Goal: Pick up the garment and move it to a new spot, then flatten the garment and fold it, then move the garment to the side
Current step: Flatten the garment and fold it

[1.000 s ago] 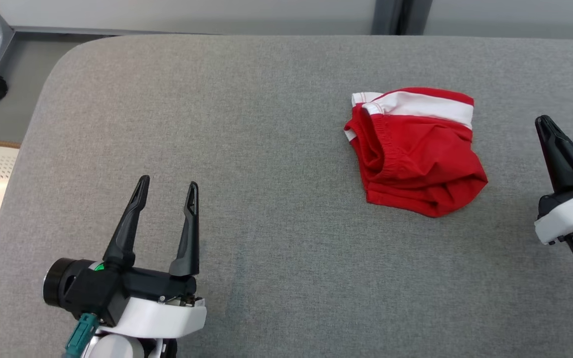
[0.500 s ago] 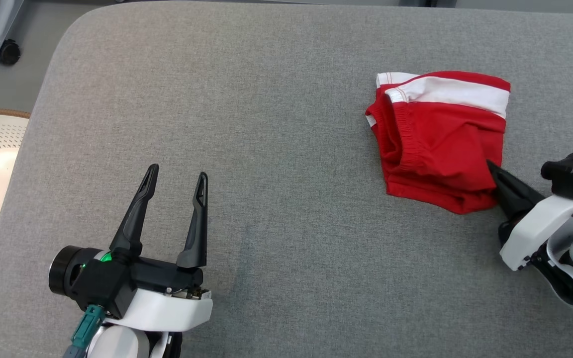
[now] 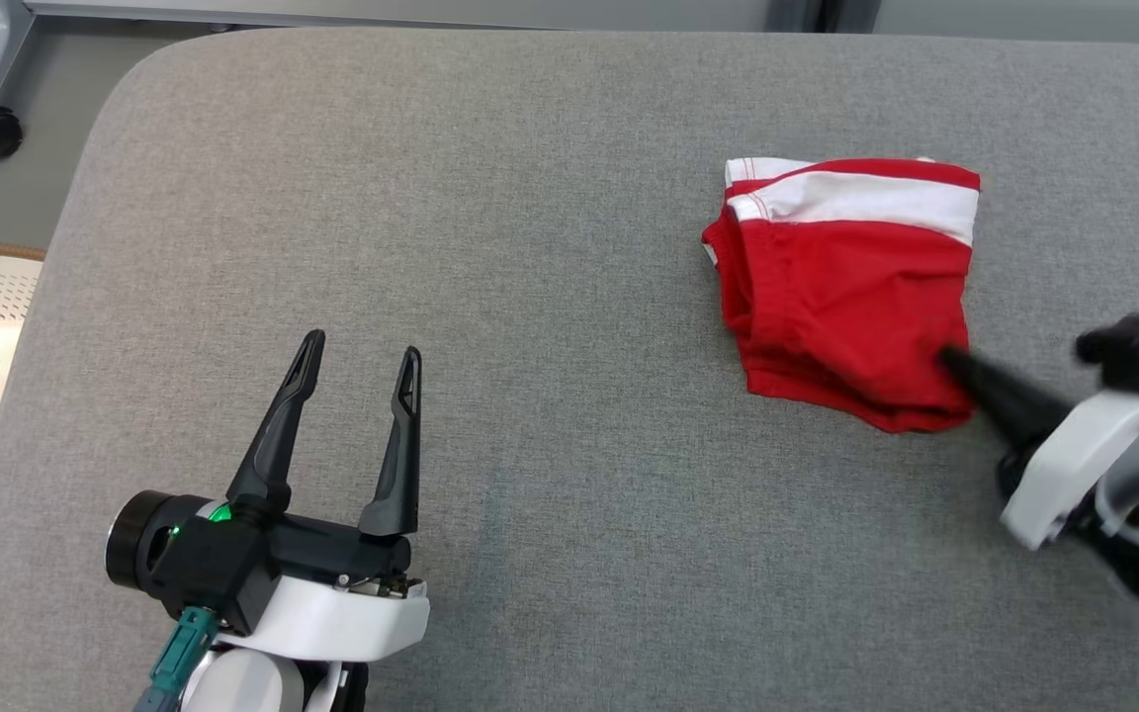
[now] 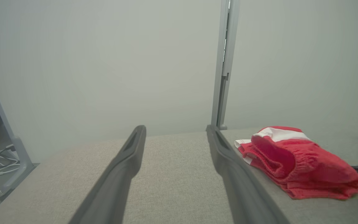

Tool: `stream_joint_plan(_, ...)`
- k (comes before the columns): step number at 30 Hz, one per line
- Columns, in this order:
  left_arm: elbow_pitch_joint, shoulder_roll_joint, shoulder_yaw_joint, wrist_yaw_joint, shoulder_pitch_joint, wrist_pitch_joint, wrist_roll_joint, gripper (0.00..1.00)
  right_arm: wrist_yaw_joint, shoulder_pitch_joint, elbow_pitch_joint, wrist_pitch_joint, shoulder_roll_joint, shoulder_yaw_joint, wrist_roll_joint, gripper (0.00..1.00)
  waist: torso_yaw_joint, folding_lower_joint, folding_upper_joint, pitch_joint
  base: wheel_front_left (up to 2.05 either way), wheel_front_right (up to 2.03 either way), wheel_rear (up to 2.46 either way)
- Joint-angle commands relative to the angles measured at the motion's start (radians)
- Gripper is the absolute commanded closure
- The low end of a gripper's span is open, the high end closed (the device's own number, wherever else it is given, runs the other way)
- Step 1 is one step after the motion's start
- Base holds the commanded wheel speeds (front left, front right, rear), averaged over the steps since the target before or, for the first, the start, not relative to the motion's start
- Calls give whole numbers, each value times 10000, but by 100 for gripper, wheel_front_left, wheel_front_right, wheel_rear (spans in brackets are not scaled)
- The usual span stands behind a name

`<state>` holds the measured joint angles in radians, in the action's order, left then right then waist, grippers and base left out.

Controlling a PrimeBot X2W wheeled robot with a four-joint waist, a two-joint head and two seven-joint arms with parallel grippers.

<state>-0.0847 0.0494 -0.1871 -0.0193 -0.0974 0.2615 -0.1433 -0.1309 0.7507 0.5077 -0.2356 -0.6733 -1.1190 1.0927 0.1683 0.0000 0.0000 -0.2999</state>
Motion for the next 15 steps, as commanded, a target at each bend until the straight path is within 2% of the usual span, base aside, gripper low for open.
stream_joint_plan(1,3,35,21,68,-32,25,-47,0,3,263,-18,-133,-135,142,118,100,31,0,0,17,0,0,0)
stream_joint_plan(6,-29,30,-31,52,-48,25,-119,0,3,994,-145,-237,-426,335,-66,100,190,0,0,-83,0,0,0)
stream_joint_plan(12,-38,33,-229,51,-224,25,-193,0,3,1959,131,33,-144,-129,-236,100,563,0,0,-393,0,0,0)
stream_joint_plan(15,-25,30,-356,107,-335,25,-250,0,3,2346,249,314,7,-506,40,100,868,0,0,-580,0,0,0)
